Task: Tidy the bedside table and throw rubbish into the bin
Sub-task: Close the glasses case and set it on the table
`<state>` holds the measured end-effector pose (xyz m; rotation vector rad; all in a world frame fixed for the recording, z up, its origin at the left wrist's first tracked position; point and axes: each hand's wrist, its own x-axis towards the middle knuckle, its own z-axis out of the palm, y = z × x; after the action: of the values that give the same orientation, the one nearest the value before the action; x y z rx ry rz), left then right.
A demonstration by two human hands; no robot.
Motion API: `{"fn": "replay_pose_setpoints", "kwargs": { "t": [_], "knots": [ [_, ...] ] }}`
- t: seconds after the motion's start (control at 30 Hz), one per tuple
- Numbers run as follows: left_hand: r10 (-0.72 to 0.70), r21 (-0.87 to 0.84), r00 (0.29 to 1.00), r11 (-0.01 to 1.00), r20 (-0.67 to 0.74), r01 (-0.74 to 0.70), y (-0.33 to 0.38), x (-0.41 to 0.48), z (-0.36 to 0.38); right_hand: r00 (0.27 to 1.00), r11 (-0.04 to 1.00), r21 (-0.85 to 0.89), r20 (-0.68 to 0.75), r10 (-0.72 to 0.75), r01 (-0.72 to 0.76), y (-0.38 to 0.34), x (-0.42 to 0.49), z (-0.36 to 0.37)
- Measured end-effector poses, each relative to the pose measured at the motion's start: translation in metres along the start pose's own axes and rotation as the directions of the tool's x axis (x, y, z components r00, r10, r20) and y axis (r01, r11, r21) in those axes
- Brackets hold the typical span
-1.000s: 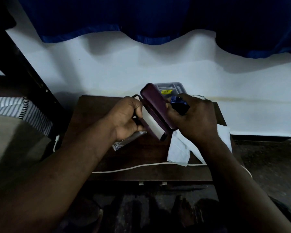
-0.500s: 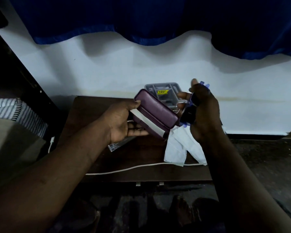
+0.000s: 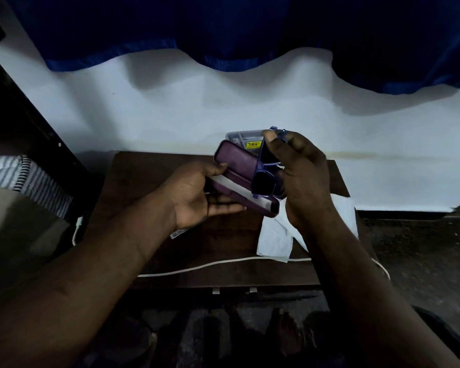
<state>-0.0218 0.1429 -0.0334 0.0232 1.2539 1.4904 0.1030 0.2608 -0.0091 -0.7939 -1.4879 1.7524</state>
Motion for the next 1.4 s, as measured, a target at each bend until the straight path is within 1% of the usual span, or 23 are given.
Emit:
{"fn": "replay_pose_setpoints", "kwargs": {
  "t": [0.1,0.17,0.23,0.33,0.43,0.5,0.6,0.73,0.87,0.93,1.03,1.2,1.3,1.4],
  "knots": [
    [-0.001,0.001,1.0,1.0,0.0,0.001,0.0,-0.001,0.001,0.999,0.999,-0.003,-0.01,-0.037,0.036,-0.006,-0.002,-0.002],
    [0.003,-0.013,1.0,1.0,-0.003,-0.003,0.001,-0.002,0.002,0.999,0.999,0.007,0.011,-0.032,0.032,-0.007,-0.002,-0.006],
    [0.006,-0.033,1.0,0.999,-0.002,-0.006,0.003,-0.002,0.001,0.998,1.0,-0.012,0.064,-0.026,0.027,-0.007,-0.002,-0.009],
    [0.007,-0.063,1.0,0.998,-0.004,-0.008,0.004,-0.001,-0.001,0.986,0.992,-0.095,0.153,-0.072,0.087,-0.005,-0.002,-0.013],
    [0.022,-0.094,1.0,0.995,-0.022,-0.024,0.003,-0.001,-0.005,0.957,0.981,-0.141,0.277,-0.092,0.135,-0.004,-0.005,-0.011],
    [0.031,-0.101,0.999,0.994,-0.038,-0.035,0.003,-0.001,-0.004,0.942,0.98,-0.143,0.324,-0.087,0.139,-0.002,-0.004,-0.013],
    [0.064,-0.11,0.996,0.991,-0.068,-0.072,0.005,0.0,-0.003,0.947,0.987,-0.113,0.313,-0.074,0.115,0.002,0.002,-0.017],
    [0.083,-0.138,0.991,0.986,-0.1,-0.097,0.009,-0.001,-0.006,0.953,0.962,-0.24,0.3,-0.053,0.129,0.006,0.007,-0.021],
    [0.098,-0.152,0.986,0.981,-0.134,-0.119,0.011,-0.002,-0.008,0.949,0.942,-0.297,0.311,-0.058,0.155,0.005,0.009,-0.024],
    [0.104,-0.155,0.984,0.98,-0.142,-0.126,0.011,-0.002,-0.01,0.956,0.91,-0.371,0.284,-0.077,0.184,0.006,0.009,-0.024],
    [0.109,-0.149,0.984,0.98,-0.143,-0.13,0.011,-0.002,-0.011,0.957,0.829,-0.499,0.255,-0.138,0.252,0.007,0.005,-0.02],
    [0.114,-0.146,0.984,0.98,-0.139,-0.134,0.011,-0.004,-0.01,0.938,0.741,-0.58,0.266,-0.221,0.339,0.009,0.002,-0.015],
    [0.118,-0.146,0.983,0.98,-0.138,-0.138,0.012,-0.004,-0.01,0.904,0.669,-0.609,0.327,-0.276,0.425,0.008,0.001,-0.015],
    [0.134,-0.137,0.981,0.979,-0.139,-0.153,0.013,-0.005,-0.012,0.849,0.544,-0.653,0.389,-0.357,0.527,0.01,0.003,-0.018]
  ]
}}
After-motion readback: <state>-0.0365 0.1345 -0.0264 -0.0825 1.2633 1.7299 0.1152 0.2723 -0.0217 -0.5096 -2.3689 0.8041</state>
